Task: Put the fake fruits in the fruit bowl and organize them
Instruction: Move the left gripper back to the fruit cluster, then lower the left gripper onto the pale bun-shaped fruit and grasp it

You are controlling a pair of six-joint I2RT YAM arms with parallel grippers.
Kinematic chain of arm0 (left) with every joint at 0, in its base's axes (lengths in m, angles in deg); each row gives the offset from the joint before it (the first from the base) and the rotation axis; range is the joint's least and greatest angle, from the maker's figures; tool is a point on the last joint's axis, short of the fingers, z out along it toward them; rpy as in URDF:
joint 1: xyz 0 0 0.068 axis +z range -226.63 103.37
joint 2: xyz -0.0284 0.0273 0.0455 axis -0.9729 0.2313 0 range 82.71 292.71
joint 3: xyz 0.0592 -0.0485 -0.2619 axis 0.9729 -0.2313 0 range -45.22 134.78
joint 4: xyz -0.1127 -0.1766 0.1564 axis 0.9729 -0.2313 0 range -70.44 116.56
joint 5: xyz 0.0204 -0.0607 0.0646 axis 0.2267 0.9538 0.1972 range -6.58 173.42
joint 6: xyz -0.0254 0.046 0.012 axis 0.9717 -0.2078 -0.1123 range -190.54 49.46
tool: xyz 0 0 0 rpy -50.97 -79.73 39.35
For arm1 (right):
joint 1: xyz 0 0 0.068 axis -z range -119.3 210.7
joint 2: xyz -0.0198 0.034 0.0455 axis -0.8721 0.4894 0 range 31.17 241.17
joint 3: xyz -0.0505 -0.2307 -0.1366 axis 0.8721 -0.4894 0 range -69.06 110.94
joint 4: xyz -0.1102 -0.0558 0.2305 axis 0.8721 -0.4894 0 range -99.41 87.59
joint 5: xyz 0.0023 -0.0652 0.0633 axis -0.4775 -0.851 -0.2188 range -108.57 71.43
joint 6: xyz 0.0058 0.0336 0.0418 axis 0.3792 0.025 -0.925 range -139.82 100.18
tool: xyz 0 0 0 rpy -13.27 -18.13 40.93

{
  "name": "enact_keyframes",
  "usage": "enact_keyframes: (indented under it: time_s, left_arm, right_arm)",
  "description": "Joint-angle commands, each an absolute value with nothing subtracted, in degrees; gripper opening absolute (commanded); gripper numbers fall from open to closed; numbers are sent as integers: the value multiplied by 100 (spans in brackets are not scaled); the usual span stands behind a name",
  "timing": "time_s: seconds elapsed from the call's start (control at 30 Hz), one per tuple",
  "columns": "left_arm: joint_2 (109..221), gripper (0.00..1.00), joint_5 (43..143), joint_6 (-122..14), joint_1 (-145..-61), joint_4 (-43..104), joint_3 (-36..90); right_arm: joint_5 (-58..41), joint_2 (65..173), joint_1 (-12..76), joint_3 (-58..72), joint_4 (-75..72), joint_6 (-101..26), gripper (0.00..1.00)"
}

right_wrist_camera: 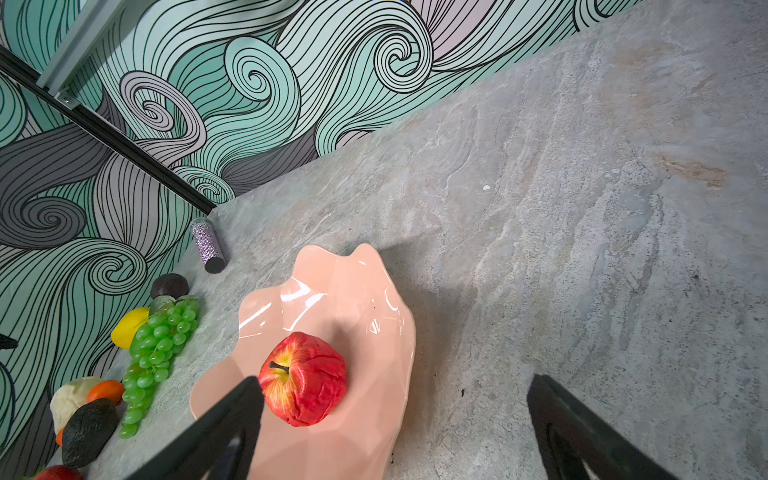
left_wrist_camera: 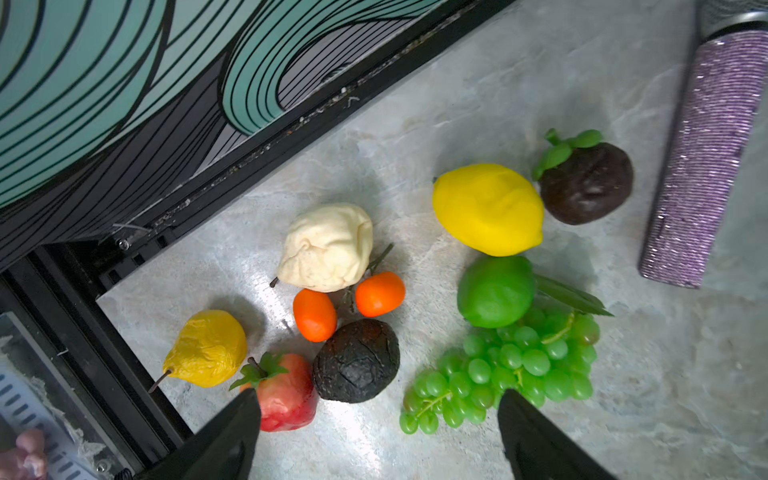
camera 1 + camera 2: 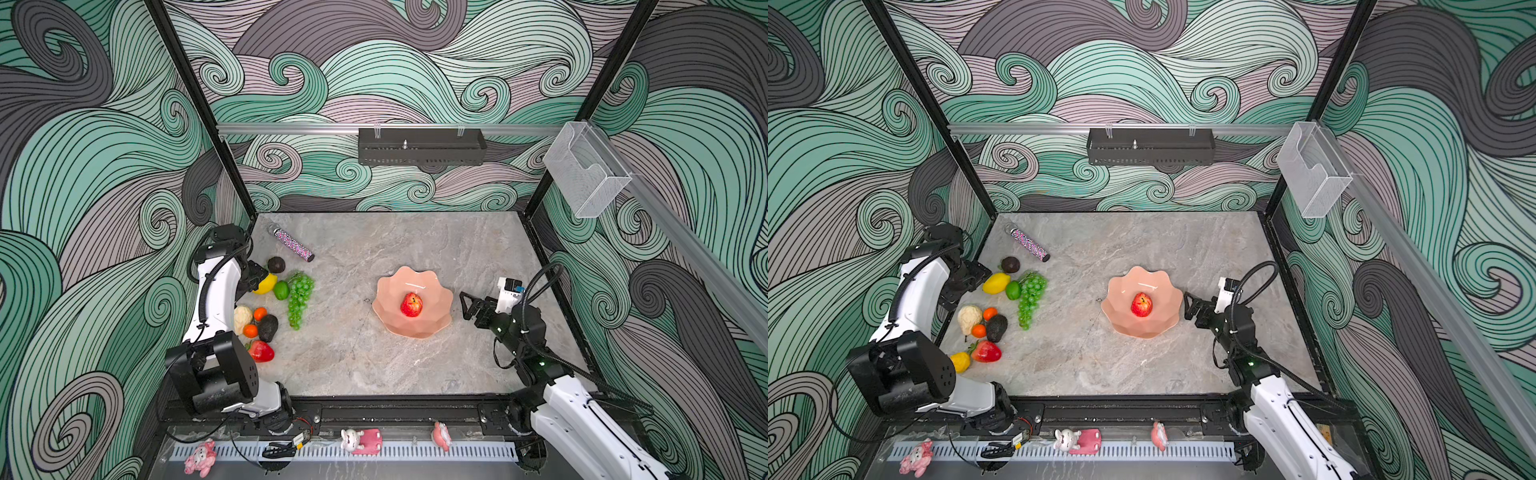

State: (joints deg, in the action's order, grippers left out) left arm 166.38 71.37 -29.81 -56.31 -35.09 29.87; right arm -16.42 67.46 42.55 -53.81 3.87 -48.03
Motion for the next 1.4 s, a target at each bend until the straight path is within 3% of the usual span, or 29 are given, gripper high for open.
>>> enact_keyframes:
  time_s: [0.0, 0.37, 0.67, 1.03, 1.37]
  left_arm:
    - [16757, 93, 7330, -2674, -5087, -3406, 2766]
    - [18411, 94, 7563, -3115, -4674, -3703, 3262]
    - [18933, 90, 7187, -3240, -4668, -3742, 3690]
    - [19287, 83, 7428, -3387, -4670, -3673, 3797]
    - [19358, 87, 7698, -3384, -4814, -3629, 3625]
  right_arm:
    - [-1621, 6742, 4207, -5411, 516, -4926, 100]
    - [-1674, 6806, 4207, -5429, 540, -4938, 100]
    - [-1680, 6852, 4207, -5434, 570, -4885, 100]
    - [-1681, 7011, 4207, -5437, 629, -4862, 100]
    - [-1681, 6957, 4206, -5438, 616, -4856, 100]
